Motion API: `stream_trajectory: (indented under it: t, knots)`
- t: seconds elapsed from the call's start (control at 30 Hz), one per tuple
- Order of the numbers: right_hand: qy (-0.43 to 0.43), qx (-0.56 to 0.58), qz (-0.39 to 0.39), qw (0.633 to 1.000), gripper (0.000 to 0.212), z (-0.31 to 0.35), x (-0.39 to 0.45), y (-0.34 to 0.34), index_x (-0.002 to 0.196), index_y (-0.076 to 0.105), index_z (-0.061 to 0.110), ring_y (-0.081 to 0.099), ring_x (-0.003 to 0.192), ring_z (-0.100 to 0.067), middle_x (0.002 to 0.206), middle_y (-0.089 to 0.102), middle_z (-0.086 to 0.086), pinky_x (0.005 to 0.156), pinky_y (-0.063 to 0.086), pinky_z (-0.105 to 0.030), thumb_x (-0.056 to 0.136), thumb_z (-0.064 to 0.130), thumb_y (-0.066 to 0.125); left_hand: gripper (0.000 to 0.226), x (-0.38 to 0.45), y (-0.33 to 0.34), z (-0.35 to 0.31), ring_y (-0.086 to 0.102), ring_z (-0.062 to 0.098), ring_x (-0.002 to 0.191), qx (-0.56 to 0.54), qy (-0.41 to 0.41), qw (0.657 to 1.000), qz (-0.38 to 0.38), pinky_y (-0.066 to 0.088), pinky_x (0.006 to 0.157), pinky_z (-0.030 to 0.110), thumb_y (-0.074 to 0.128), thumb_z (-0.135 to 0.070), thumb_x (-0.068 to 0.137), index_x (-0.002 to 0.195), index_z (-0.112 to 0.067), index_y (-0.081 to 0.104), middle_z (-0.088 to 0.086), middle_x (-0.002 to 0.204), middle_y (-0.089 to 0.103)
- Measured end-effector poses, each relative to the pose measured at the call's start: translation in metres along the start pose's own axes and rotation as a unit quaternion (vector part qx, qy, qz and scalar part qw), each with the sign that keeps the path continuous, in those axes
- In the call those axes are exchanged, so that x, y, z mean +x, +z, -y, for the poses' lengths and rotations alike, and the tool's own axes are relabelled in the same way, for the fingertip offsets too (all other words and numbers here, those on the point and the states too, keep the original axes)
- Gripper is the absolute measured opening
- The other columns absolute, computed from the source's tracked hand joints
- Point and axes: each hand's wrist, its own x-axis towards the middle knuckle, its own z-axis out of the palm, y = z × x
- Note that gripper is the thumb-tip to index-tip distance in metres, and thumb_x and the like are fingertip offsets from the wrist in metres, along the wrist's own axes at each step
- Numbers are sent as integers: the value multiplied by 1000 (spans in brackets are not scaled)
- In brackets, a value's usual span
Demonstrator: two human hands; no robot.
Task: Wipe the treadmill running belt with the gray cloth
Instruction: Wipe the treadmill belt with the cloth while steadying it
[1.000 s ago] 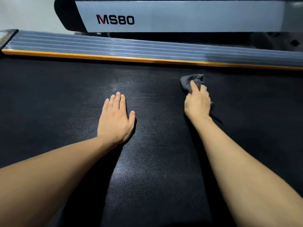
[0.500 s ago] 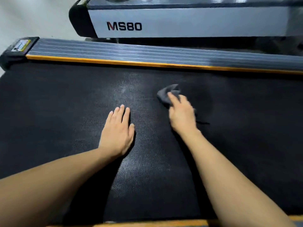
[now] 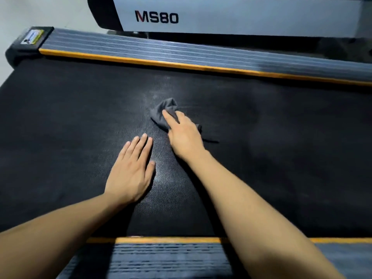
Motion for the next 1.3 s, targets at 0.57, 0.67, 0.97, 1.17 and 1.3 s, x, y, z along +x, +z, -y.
stream_trajectory:
  t: [0.57, 0.67, 0.97, 1.17, 1.3]
  knots:
    - [-7, 7, -32, 999, 59, 19, -47, 8, 145, 47, 18, 52, 117, -41, 134, 52, -23, 100, 45, -47, 87, 13, 55, 66, 1, -2, -3, 17, 24, 156, -34, -11, 999, -12, 9, 128, 40, 23, -42, 102, 159, -9, 24, 9, 167, 23]
    - [7, -14, -30, 999, 61, -7, -56, -4, 149, 42, 22, 49, 124, -38, 142, 47, -20, 105, 42, -46, 89, 15, 54, 65, 0, -3, -2, 17, 24, 156, -38, -7, 999, -9, 7, 128, 38, 23, -41, 103, 159, -9, 24, 9, 167, 23]
    - [245, -57, -133, 959, 58, -108, -99, -49, 151, 38, 16, 44, 126, -41, 144, 42, -24, 105, 37, -49, 94, 14, 48, 64, 0, -6, -7, 15, 25, 156, -51, -15, 999, -4, 8, 128, 40, 23, -39, 103, 160, -10, 22, 9, 168, 20]
    - [-18, 17, -24, 999, 64, 40, -98, -6, 145, 48, 12, 53, 119, -41, 136, 51, -26, 101, 45, -46, 83, 11, 61, 64, -1, -10, -5, 24, 34, 152, -82, -28, 996, -9, 12, 127, 43, 31, -31, 99, 154, 3, 30, 21, 163, 28]
    - [14, -21, -22, 999, 66, 19, -111, -25, 145, 48, 12, 55, 116, -42, 135, 53, -26, 98, 46, -43, 81, 9, 65, 67, -7, -19, -1, 28, 44, 148, -88, -7, 996, 28, 16, 125, 48, 35, -33, 99, 150, 9, 33, 29, 159, 30]
